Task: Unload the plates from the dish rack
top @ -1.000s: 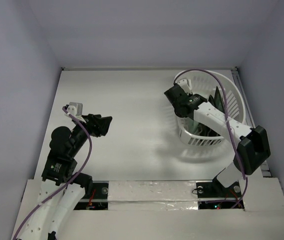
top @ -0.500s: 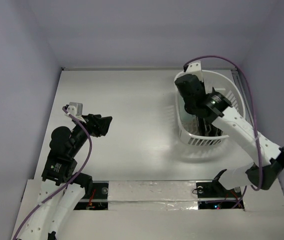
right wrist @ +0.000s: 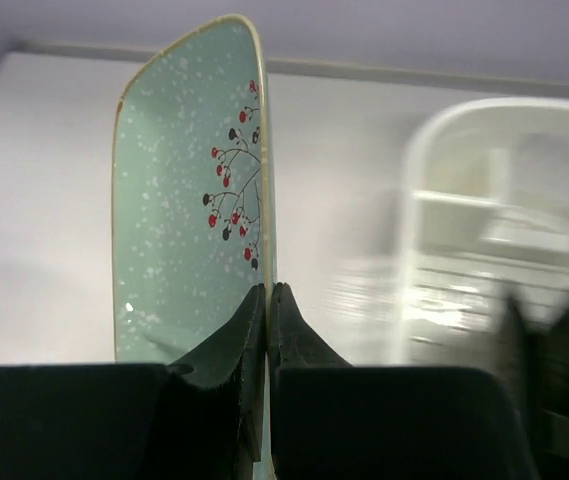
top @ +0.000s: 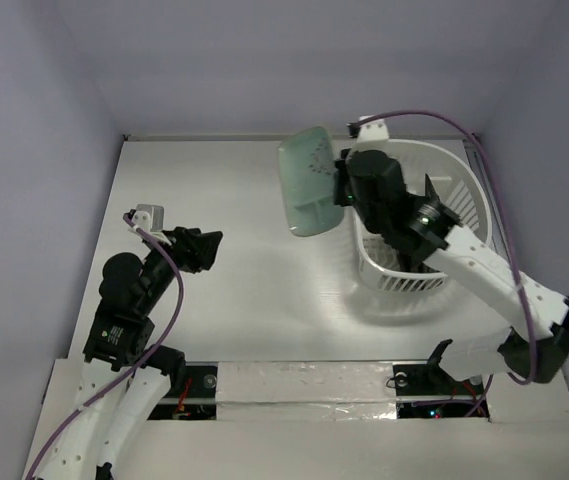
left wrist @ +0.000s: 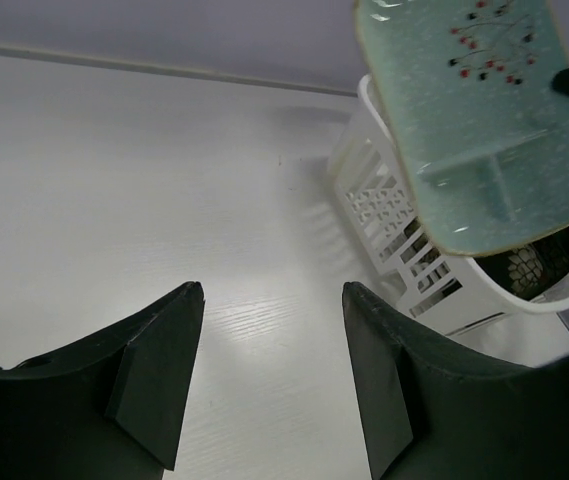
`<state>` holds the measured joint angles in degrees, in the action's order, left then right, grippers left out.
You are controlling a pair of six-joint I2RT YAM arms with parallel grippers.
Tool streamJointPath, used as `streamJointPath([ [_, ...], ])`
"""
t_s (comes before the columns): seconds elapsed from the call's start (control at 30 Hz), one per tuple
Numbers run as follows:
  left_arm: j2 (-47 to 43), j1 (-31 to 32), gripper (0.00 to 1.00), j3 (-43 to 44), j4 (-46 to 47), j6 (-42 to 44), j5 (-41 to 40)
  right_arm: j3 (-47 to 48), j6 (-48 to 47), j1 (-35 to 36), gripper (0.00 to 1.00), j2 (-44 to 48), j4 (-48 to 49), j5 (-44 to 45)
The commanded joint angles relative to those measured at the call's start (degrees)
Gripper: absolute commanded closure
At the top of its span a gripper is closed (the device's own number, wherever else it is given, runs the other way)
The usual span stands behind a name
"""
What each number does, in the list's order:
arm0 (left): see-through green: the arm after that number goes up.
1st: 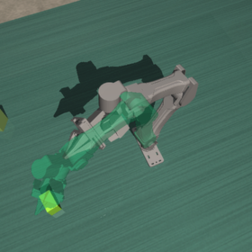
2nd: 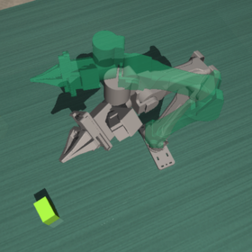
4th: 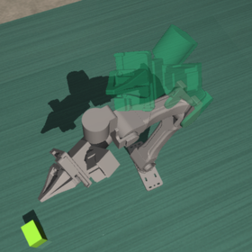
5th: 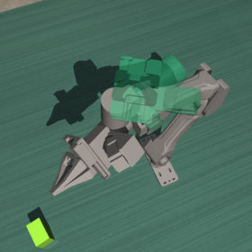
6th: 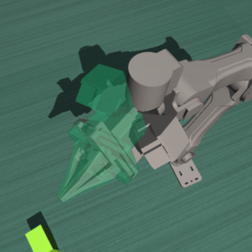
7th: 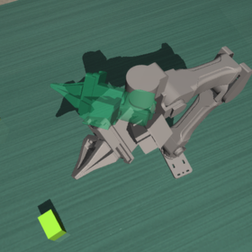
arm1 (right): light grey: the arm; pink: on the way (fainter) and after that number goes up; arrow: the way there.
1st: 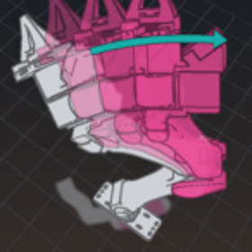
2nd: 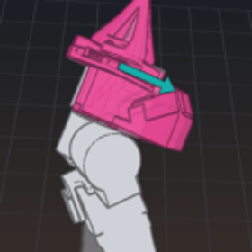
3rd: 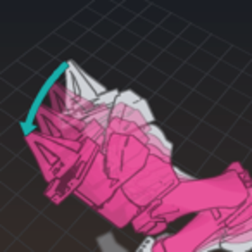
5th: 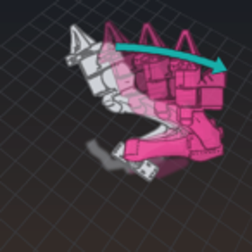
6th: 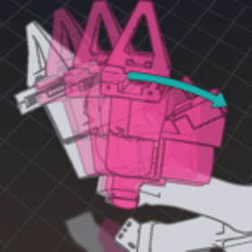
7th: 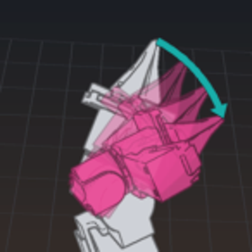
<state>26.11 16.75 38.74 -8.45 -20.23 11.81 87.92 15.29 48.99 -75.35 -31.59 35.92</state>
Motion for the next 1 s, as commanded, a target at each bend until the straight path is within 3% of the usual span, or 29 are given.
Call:
streamJointPath([
  [0.0,-0.71,-0.32,0.47,3.44,1.42,0.19,-3.28,0.4,8.95,3.64,1.0,-8.37,21.55,-11.3],
  [0.33,-1.94,-0.85,0.48,4.15,0.36,0.1,-8.04,13.15,22.41,5.59,1.0,-34.92,30.98,-20.1],
  [0.97,-1.68,0.21,0.48,3.53,0.71,-0.07,-5.49,25.11,33.75,5.59,1.0,-58.15,36.34,-27.31],
])
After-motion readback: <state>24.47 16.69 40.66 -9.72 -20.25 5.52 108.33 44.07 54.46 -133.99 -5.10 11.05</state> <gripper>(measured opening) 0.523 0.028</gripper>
